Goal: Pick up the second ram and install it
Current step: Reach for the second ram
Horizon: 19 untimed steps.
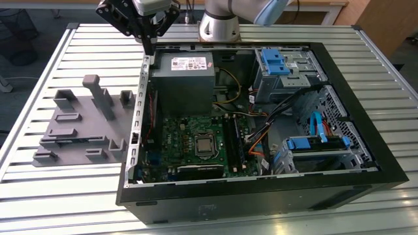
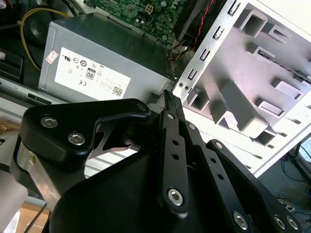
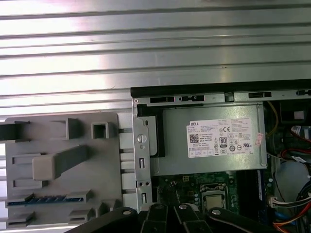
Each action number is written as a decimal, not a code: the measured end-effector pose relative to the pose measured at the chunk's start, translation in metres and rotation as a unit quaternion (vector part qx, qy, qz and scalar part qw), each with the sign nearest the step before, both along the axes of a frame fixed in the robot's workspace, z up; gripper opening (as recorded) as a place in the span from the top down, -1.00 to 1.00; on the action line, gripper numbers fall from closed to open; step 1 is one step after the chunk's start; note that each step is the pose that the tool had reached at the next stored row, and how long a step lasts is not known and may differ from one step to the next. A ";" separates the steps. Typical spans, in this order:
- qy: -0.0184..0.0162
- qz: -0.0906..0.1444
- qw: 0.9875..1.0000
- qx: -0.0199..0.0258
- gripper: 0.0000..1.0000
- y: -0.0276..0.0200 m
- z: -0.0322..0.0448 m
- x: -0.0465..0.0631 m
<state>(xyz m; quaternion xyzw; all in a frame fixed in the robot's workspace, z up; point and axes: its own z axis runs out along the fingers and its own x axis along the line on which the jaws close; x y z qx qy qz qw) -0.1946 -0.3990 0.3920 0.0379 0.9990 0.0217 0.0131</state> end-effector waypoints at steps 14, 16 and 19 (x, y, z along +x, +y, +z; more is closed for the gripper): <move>0.000 0.000 1.000 0.000 0.79 0.0000 -0.0002 -0.009; 0.000 0.000 1.000 0.000 0.79 0.0000 -0.0003 -0.011; 0.000 0.000 1.000 0.000 0.79 0.0000 -0.0005 -0.017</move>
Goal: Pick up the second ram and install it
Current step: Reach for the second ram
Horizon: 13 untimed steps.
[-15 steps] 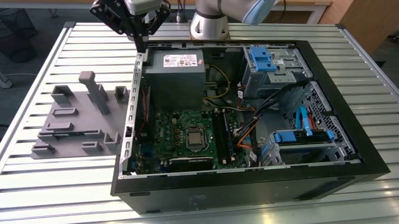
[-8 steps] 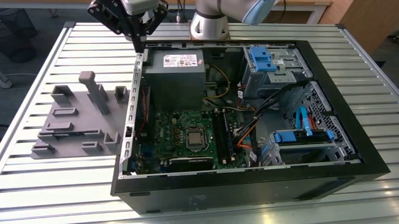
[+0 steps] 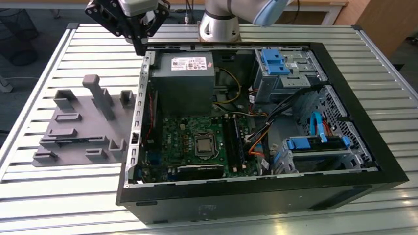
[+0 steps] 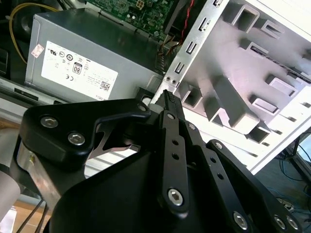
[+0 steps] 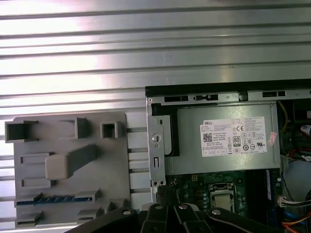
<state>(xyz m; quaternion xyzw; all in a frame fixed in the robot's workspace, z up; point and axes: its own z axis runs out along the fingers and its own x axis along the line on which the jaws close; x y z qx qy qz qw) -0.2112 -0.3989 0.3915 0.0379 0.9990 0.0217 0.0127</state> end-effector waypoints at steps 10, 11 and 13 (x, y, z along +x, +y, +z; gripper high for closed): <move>0.000 0.000 1.000 0.000 0.79 0.0000 -0.0006 -0.015; 0.000 0.000 1.000 0.000 0.79 0.0000 -0.0006 -0.016; 0.000 0.000 1.000 0.000 0.79 0.0000 -0.0007 -0.019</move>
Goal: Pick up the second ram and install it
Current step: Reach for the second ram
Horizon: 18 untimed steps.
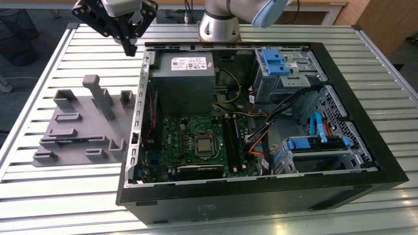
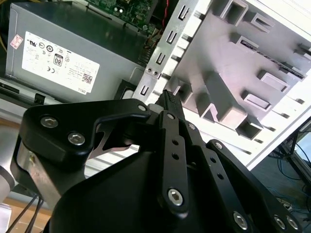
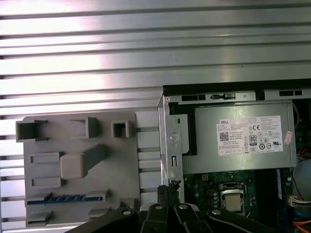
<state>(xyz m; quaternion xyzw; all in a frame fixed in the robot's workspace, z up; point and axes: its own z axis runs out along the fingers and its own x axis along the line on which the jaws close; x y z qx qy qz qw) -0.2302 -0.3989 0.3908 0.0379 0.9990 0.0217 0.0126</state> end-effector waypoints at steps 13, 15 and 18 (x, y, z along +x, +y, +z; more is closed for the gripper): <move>0.000 0.000 1.000 0.000 0.79 0.0000 -0.0009 -0.020; 0.000 0.000 1.000 0.000 0.79 0.0000 -0.0010 -0.023; 0.000 0.000 1.000 0.000 0.79 0.0000 -0.0013 -0.027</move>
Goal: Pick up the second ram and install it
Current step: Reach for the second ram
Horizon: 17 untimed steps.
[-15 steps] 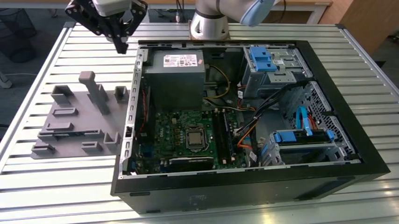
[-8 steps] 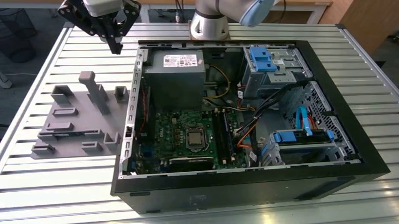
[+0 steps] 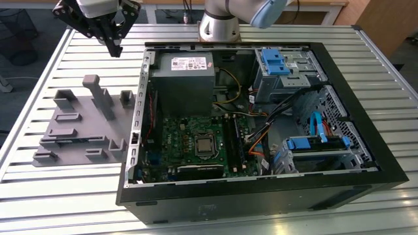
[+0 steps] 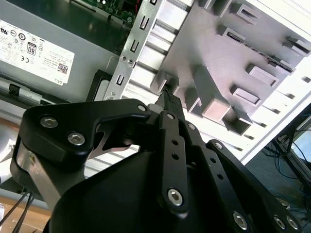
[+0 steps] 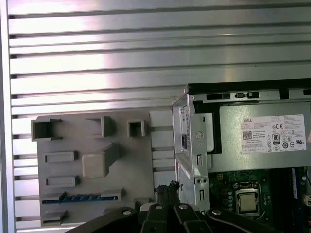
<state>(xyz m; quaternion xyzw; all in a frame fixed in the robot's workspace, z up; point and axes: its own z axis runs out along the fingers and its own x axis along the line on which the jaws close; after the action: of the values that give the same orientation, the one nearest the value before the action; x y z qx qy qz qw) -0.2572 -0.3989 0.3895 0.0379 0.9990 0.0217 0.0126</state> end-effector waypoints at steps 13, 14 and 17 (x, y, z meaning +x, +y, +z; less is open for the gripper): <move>0.009 0.000 1.000 0.000 0.79 0.0000 -0.0015 -0.013; 0.009 0.000 1.000 0.000 0.79 0.0000 -0.0016 -0.014; 0.009 0.000 1.000 0.000 0.79 -0.0002 -0.0018 -0.017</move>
<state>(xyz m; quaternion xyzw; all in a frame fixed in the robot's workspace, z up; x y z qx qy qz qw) -0.2745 -0.3991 0.3877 0.0381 0.9990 0.0214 0.0040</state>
